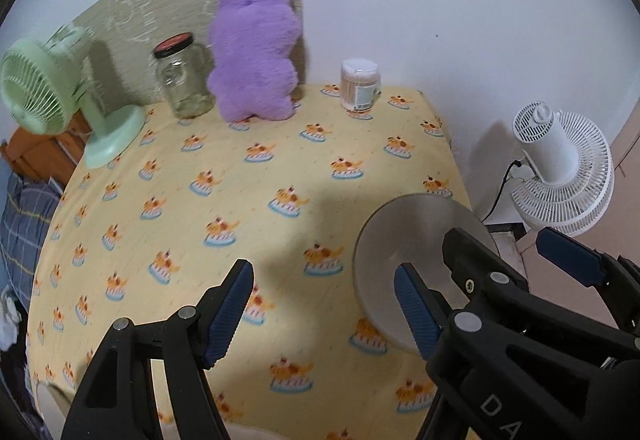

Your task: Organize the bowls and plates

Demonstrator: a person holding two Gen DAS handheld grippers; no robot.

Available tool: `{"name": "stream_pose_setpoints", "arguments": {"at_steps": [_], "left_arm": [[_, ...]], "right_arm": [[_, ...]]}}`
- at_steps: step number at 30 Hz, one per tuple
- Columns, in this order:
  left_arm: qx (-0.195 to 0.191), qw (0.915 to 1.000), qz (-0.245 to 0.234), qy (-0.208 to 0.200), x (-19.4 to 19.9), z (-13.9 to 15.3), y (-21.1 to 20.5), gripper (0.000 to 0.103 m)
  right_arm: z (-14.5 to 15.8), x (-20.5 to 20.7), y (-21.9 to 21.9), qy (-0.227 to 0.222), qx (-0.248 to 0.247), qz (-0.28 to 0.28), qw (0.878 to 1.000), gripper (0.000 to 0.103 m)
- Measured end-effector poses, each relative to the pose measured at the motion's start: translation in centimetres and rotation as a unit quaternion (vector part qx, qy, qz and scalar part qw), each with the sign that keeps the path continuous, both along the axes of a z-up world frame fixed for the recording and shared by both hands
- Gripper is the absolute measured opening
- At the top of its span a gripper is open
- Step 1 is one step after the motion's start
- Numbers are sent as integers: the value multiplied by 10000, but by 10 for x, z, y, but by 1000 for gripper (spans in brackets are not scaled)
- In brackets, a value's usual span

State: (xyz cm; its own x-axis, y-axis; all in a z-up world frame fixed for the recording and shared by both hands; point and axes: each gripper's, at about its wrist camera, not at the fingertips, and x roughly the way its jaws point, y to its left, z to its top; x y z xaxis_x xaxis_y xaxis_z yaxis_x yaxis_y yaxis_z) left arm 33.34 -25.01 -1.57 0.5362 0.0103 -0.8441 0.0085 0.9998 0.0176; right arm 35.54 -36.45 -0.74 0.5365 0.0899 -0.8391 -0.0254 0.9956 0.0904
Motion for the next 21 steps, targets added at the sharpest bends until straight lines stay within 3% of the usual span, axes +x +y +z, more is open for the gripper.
{"name": "stream_pose_setpoints", "arguments": {"at_steps": [5, 14, 18, 21], "left_arm": [[-15, 9999, -106, 94, 20, -16, -14, 73], [0, 9992, -180, 355, 37, -45, -28, 56], [6, 9987, -156, 475, 40, -54, -28, 42], [0, 9983, -188, 545, 42, -59, -28, 33]], "right_arm": [[-14, 20, -15, 65, -23, -139, 9999, 77], [-46, 37, -30, 352, -36, -269, 9990, 68], [-56, 40, -31, 460, 26, -276, 9986, 56], [-64, 44, -31, 607, 70, -302, 9977, 40]]}}
